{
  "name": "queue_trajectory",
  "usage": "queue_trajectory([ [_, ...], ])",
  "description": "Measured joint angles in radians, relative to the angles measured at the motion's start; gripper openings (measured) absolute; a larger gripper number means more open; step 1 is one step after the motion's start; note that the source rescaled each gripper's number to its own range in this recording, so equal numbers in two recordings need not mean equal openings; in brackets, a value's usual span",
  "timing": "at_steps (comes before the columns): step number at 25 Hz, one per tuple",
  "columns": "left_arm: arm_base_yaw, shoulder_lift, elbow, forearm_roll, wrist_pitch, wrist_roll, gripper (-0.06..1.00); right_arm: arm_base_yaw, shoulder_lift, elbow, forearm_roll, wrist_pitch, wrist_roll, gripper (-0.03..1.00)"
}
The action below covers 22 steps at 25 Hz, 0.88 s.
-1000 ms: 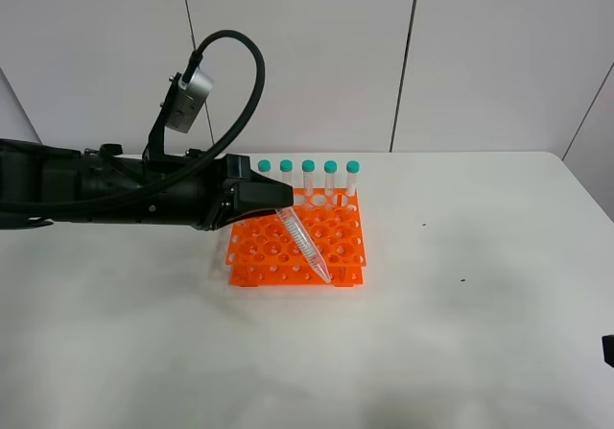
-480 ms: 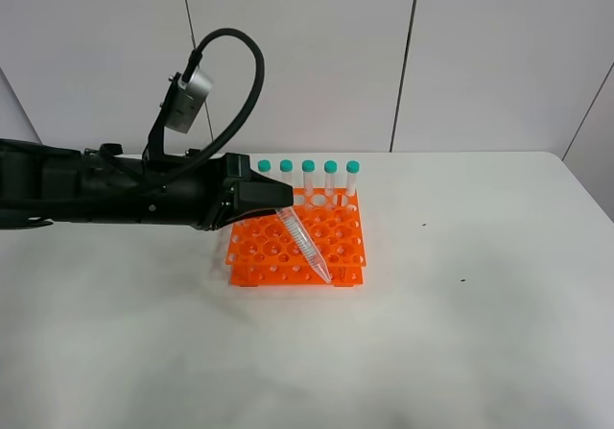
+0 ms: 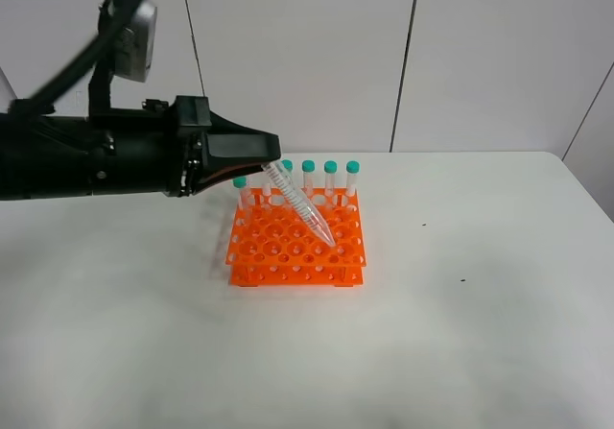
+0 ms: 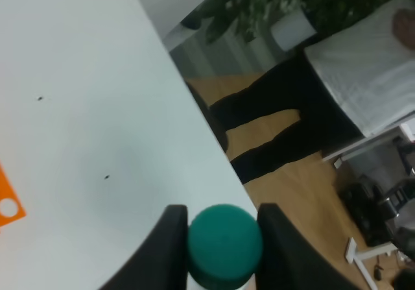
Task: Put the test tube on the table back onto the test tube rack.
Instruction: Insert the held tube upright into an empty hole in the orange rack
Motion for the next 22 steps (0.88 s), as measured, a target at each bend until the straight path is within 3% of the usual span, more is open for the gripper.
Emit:
queue_trajectory([
  [5,0.0,-0.103,0.0,0.111,-0.025,-0.061,0.0,0.0,0.0,0.0,0.0,0.0,0.0,0.92],
  [14,0.0,-0.165,0.0,0.387,-0.285,-0.087,0.0,0.0,0.0,0.0,0.0,0.0,0.0,0.92],
  [16,0.0,-0.165,0.0,0.506,-0.349,-0.125,0.0,0.0,0.0,0.0,0.0,0.0,0.0,0.92],
  [18,0.0,-0.165,0.0,0.691,-0.403,-0.215,0.0,0.0,0.0,0.0,0.0,0.0,0.0,0.92],
  [22,0.0,-0.163,0.0,1.157,-0.538,-0.578,0.0,0.0,0.0,0.0,0.0,0.0,0.0,0.92],
])
